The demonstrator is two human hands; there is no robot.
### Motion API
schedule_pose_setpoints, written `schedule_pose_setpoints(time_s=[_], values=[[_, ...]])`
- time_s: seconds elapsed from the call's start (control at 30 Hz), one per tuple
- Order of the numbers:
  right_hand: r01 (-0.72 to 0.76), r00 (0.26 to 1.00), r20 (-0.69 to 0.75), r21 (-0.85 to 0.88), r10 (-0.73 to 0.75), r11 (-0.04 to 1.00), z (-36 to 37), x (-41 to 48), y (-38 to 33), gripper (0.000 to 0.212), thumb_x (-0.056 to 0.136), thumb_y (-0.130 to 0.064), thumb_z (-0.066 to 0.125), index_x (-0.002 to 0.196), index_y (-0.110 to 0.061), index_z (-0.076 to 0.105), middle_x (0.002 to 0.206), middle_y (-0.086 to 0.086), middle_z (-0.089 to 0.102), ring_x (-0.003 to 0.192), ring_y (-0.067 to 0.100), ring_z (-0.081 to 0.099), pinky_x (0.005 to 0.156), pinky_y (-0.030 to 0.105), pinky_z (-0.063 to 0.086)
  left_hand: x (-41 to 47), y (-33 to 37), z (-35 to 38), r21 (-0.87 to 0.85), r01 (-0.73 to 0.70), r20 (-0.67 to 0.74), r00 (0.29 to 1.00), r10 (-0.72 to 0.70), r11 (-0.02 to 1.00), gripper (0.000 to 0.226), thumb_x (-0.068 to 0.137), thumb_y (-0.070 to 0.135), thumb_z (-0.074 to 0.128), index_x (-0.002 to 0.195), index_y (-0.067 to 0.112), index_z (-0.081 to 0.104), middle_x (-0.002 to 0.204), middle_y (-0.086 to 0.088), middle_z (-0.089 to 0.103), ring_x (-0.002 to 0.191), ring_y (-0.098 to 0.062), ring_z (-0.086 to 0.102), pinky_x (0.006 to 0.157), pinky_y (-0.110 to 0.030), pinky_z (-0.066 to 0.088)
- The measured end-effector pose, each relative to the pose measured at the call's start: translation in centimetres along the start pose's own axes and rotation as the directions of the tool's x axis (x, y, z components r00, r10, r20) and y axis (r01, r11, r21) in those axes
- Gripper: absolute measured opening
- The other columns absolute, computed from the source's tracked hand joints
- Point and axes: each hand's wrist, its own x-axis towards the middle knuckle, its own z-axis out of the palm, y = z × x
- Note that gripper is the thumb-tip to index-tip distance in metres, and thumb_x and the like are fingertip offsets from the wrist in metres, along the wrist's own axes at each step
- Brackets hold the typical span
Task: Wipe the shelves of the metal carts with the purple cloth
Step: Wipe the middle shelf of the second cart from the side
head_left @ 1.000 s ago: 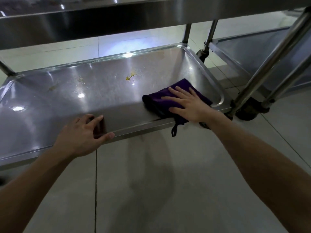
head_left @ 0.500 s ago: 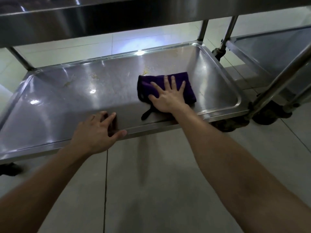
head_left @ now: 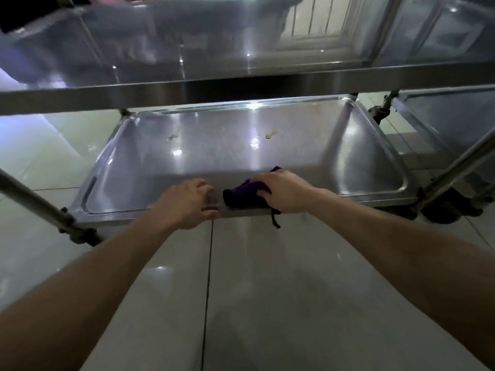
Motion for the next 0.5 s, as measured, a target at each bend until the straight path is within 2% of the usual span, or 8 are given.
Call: schedule_pose_setpoints(time_s=[0.17, 0.27, 0.37, 0.43, 0.5], values=[[0.051, 0.987, 0.152, -0.026, -0.047, 0.998, -4.4, 1.4, -8.3, 0.023, 0.108, -0.019, 0.055, 0.127, -0.022, 0.068, 0.099, -0.007, 0.062, 0.101, 0.023, 0.062, 0.074, 0.035, 0.043, -6.6, -4.9, -4.7, -0.079, 0.103, 0.046, 0.994, -0.100, 0.991, 0.080, 0.094, 0.068, 0.069, 0.161, 0.031, 0.045, 0.168, 0.003, 0.038, 0.151, -0.022, 0.043, 0.122, -0.042, 0.040], [0.087, 0.981, 0.179, -0.024, -0.081, 0.996, -6.8, 2.4, -14.1, 0.022, 0.108, -0.017, 0.057, 0.128, -0.018, 0.065, 0.110, 0.001, 0.065, 0.101, 0.023, 0.061, 0.076, 0.034, 0.044, -11.1, -7.2, -6.9, -0.158, 0.161, 0.103, 0.984, -0.145, 0.974, 0.078, 0.096, 0.066, 0.069, 0.162, 0.033, 0.043, 0.170, 0.004, 0.034, 0.151, -0.021, 0.043, 0.121, -0.042, 0.040], [0.096, 0.980, 0.179, -0.016, -0.091, 0.995, -8.4, 2.7, -19.1, 0.020, 0.107, -0.017, 0.057, 0.126, -0.018, 0.064, 0.113, 0.004, 0.065, 0.093, 0.018, 0.060, 0.071, 0.031, 0.047, -14.8, -8.8, -7.9, -0.235, 0.240, 0.120, 0.969, -0.217, 0.942, 0.079, 0.096, 0.065, 0.069, 0.163, 0.035, 0.041, 0.172, 0.005, 0.032, 0.150, -0.020, 0.045, 0.121, -0.043, 0.040], [0.077, 0.986, 0.147, 0.029, -0.080, 0.997, -8.0, 2.1, -21.4, 0.019, 0.107, -0.018, 0.057, 0.124, -0.020, 0.064, 0.111, 0.003, 0.066, 0.089, 0.015, 0.060, 0.076, 0.032, 0.053, -17.1, -9.6, -7.5, -0.288, 0.264, 0.129, 0.963, -0.236, 0.920, 0.079, 0.096, 0.065, 0.069, 0.164, 0.037, 0.039, 0.171, 0.008, 0.034, 0.143, -0.018, 0.051, 0.119, -0.041, 0.045], [0.040, 0.996, 0.073, 0.138, -0.050, 0.990, -6.6, 1.0, -22.5, 0.019, 0.108, -0.020, 0.057, 0.126, -0.023, 0.064, 0.109, 0.001, 0.067, 0.089, 0.016, 0.064, 0.082, 0.038, 0.059, -18.9, -10.6, -6.7, -0.295, 0.273, 0.201, 0.954, -0.220, 0.916, 0.081, 0.096, 0.064, 0.069, 0.165, 0.037, 0.036, 0.171, 0.009, 0.035, 0.145, -0.017, 0.050, 0.120, -0.038, 0.043]])
